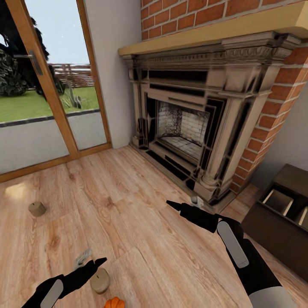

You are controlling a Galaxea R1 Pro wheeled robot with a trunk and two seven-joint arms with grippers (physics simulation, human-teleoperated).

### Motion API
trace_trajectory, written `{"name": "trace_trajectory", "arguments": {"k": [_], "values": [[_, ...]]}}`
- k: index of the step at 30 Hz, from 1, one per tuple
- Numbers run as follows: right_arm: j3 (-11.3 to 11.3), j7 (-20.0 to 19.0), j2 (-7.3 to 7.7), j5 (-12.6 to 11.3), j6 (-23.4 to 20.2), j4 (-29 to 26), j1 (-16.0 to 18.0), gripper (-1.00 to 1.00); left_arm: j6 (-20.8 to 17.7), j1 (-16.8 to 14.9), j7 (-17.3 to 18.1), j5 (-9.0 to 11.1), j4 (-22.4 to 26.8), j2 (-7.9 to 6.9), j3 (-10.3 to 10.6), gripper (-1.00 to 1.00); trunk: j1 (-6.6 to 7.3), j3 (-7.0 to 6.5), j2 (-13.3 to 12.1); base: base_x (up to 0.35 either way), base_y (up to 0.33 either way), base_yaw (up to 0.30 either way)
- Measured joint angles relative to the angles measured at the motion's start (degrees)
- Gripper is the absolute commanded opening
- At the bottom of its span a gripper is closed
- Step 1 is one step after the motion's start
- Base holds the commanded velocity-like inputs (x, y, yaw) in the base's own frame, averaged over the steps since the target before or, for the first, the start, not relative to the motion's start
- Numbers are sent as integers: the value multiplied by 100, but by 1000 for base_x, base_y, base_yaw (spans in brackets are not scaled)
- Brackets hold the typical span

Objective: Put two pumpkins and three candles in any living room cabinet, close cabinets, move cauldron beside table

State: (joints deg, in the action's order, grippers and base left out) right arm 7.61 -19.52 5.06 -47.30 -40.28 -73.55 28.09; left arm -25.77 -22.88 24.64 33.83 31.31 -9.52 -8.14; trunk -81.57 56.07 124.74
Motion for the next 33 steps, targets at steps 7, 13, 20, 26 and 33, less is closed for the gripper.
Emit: {"name": "trace_trajectory", "arguments": {"k": [7,13,20,26,33], "values": [[1,2,-8,-3,-107,0,0,100,6,5,257,-25,-171,-14,10,100,-154,126,281,0,0,0],[1,2,-9,-5,-145,0,0,100,23,5,287,-39,-267,-2,28,100,-286,233,521,0,0,0],[1,3,-9,-5,-155,4,0,100,242,5,284,-42,-275,-7,33,100,-439,359,802,0,0,0],[1,3,-1,-5,-157,6,0,100,300,5,272,-16,-278,-15,33,100,-571,467,1043,0,0,0],[1,3,-2,-5,-157,8,0,100,409,6,191,-30,-405,-2,37,100,-725,593,1324,0,0,0]]}}
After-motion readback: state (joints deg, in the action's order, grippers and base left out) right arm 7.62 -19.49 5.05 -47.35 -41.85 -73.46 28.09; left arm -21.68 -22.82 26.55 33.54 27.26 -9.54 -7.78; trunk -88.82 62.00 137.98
